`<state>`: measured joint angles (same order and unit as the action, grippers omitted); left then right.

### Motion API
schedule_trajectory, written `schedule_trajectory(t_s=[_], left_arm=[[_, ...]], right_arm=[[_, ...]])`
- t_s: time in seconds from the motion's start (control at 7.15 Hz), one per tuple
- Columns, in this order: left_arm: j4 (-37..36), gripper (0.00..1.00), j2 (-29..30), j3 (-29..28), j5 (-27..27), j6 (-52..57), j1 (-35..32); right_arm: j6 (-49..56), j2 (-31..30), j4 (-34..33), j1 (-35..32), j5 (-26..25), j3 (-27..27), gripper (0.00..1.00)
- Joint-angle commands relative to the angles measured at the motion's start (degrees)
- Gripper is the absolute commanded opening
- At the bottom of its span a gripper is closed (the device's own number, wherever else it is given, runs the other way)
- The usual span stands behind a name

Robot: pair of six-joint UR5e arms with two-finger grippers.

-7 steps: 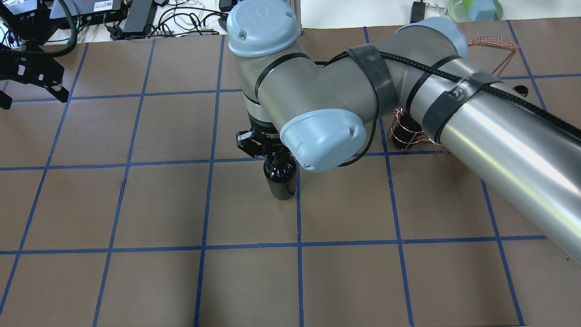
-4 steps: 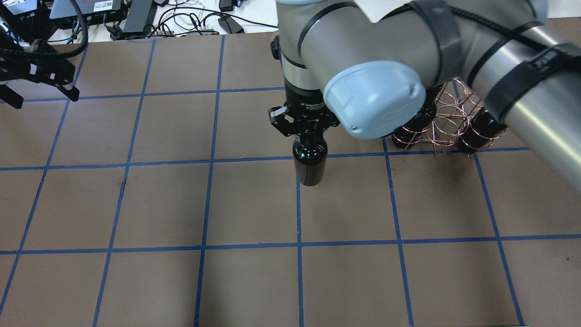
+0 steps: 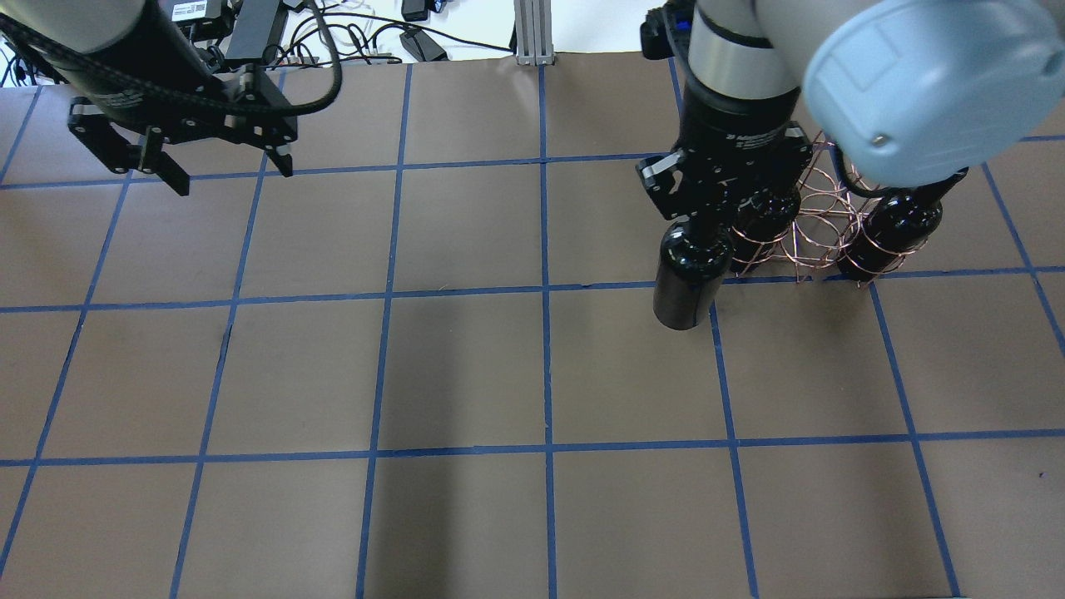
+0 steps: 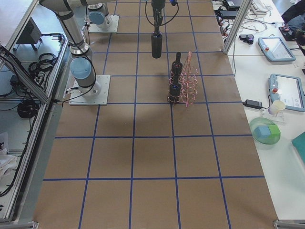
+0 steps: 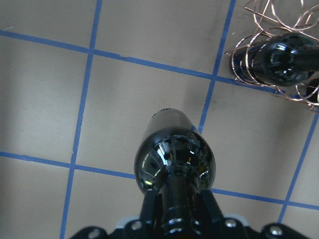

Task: Place wine into wine basket
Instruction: 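Lift the bottle with the right gripper and carry it to the rack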

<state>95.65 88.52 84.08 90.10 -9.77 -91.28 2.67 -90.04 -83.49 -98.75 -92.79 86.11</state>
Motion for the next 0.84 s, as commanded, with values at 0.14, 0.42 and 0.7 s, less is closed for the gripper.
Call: schedule_trajectory(t_s=[0.14,0.42,0.7], left_arm=[[-3.4,1.00,0.5,-1.1,0.1,1.7,-0.8],[-3.1,1.00,0.1,-1.5,-0.4,6.4,3.1],[-1.9,1.00,-0.3,-0.7,0.2,7.0,3.6]], right_arm=[[10.8,-2.2,2.0,10.3,-0.1,-0.6,0.00],[18.6,-2.6,1.8,17.0,0.2,-1.3,0.00],[22.7,-2.2,0.7,23.6,2.3,-2.4,0.00]])
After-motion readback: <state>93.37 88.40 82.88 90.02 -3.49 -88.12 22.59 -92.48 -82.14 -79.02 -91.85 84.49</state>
